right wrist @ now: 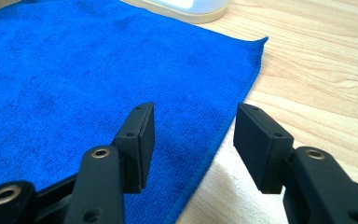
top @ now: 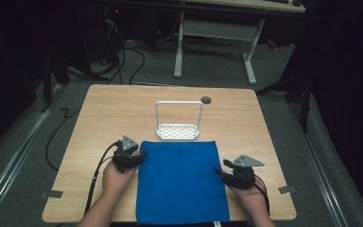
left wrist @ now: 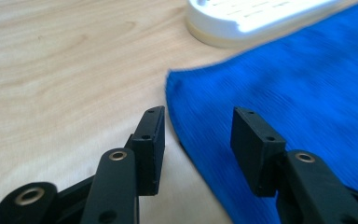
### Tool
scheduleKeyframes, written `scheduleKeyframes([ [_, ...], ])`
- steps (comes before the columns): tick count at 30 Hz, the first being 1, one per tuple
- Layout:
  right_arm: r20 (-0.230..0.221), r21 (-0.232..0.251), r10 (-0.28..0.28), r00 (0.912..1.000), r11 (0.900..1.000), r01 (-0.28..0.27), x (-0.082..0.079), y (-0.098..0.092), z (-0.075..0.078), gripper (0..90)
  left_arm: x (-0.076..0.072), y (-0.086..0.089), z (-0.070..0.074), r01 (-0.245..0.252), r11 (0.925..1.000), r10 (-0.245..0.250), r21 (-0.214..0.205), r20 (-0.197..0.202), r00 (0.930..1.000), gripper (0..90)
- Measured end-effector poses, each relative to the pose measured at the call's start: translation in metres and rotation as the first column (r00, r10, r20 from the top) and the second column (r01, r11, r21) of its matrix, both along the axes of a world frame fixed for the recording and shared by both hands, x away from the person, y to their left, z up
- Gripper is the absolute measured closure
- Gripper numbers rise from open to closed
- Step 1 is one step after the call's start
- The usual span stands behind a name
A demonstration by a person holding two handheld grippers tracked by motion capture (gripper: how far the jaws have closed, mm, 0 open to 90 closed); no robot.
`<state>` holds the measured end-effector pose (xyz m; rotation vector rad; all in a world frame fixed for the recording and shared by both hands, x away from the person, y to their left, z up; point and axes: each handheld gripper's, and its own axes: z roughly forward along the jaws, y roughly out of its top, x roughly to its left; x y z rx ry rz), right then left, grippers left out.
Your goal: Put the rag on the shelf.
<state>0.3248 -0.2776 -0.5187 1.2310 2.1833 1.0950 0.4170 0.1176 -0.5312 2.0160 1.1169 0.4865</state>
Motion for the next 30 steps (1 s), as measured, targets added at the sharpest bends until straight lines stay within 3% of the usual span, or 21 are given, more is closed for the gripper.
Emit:
scheduleKeyframes([
  [2,-0.002,0.005,0.001,1.0000,1.0000,-0.001,0.000,0.000,0.000,48.7,0.006,-0.001,0.000,-0.016,0.9999,0.016,-0.004,0.010,0.9998,55.7],
  [5,-0.002,0.014,-0.002,1.0000,0.9999,0.002,0.000,-0.002,0.001,47.8,0.017,0.000,0.000,-0.040,0.9992,0.040,-0.009,-0.019,0.9990,56.5],
  [7,-0.008,0.028,-0.007,0.9999,0.9996,0.007,0.001,-0.002,0.001,46.5,0.022,0.000,0.001,-0.036,0.9993,0.036,-0.008,-0.022,0.9991,59.7],
  [10,0.002,0.025,-0.002,1.0000,0.9997,0.002,0.002,-0.002,0.001,45.8,0.025,0.000,0.000,-0.031,0.9985,0.029,-0.046,-0.029,0.9991,62.0],
  [13,0.004,0.028,-0.010,0.9999,0.9996,0.010,0.005,0.000,0.001,45.0,0.028,-0.004,-0.003,-0.014,0.9994,0.013,-0.031,-0.043,0.9990,64.4],
  [16,0.007,0.039,-0.024,0.9997,0.9989,0.024,0.013,0.002,-0.002,45.0,0.029,-0.005,-0.003,-0.015,0.9991,0.014,-0.039,-0.040,0.9991,66.8],
  [18,-0.036,0.080,-0.073,0.9967,0.9939,0.076,0.029,0.003,-0.001,43.5,0.030,-0.003,-0.004,-0.023,0.9985,0.021,-0.049,-0.045,0.9988,71.6],
  [20,-0.030,0.099,-0.094,0.9951,0.9904,0.096,0.035,0.002,0.000,44.4,0.030,-0.003,-0.004,-0.032,0.9981,0.030,-0.052,-0.046,0.9985,73.9],
  [23,-0.041,0.079,-0.135,0.9900,0.9873,0.138,0.055,0.003,0.000,45.6,0.028,-0.005,-0.004,-0.033,0.9991,0.032,-0.026,-0.033,0.9990,78.1],
  [25,-0.057,0.059,-0.142,0.9882,0.9877,0.145,0.068,0.004,-0.001,46.1,0.029,-0.004,-0.004,-0.036,0.9988,0.035,-0.033,-0.037,0.9987,80.8],
  [28,-0.031,-0.006,-0.149,0.9883,0.9888,0.149,0.081,0.012,0.000,48.6,0.029,-0.003,-0.004,-0.043,0.9980,0.041,-0.047,-0.043,0.9982,82.8],
  [30,-0.041,-0.038,-0.151,0.9877,0.9880,0.149,0.090,0.015,-0.001,49.1,0.029,-0.003,-0.004,-0.038,0.9984,0.036,-0.042,-0.043,0.9984,83.5],
])
